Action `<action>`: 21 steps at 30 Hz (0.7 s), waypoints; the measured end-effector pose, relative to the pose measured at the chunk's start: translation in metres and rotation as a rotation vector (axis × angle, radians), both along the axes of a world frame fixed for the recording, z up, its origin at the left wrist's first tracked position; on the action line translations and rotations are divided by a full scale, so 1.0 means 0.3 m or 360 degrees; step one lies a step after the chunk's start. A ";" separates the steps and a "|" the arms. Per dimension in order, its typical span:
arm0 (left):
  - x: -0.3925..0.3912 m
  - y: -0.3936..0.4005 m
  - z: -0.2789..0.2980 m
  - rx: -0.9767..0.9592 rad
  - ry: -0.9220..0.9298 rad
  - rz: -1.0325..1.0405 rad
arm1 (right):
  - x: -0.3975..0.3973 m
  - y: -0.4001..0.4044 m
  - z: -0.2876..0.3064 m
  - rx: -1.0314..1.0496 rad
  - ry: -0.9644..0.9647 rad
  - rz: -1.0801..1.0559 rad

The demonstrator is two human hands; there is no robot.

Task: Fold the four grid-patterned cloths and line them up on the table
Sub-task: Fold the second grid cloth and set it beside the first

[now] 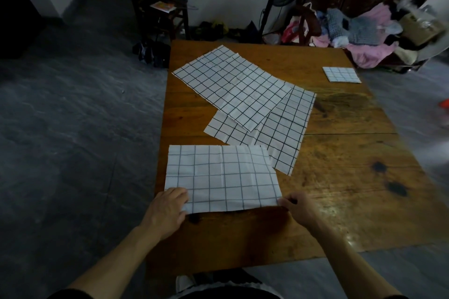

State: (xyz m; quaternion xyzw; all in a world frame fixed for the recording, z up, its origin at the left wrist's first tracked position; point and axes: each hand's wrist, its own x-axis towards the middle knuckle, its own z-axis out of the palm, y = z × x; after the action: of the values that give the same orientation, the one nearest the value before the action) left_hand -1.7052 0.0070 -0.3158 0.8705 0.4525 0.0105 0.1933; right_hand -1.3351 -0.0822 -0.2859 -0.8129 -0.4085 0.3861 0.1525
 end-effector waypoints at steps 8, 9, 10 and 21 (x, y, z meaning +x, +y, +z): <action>0.020 -0.024 0.010 0.0076 0.0010 0.0052 | -0.088 -0.023 -0.017 0.0234 -0.0382 -0.0045; 0.031 -0.035 0.013 0.0090 0.0012 0.0048 | -0.111 -0.025 -0.020 0.0293 -0.0413 0.0064; 0.043 -0.046 0.016 0.0105 0.0010 0.0035 | -0.141 -0.025 -0.017 0.0341 -0.0403 0.0170; 0.114 -0.160 -0.026 0.0130 0.0089 -0.0202 | -0.402 -0.009 -0.137 0.0513 -0.0548 0.1329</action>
State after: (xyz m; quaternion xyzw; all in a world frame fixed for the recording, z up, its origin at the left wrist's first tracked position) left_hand -1.6711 -0.0410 -0.3236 0.9046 0.4007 -0.0077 0.1452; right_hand -1.4559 -0.0850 -0.3268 -0.5974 -0.7741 0.2058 0.0386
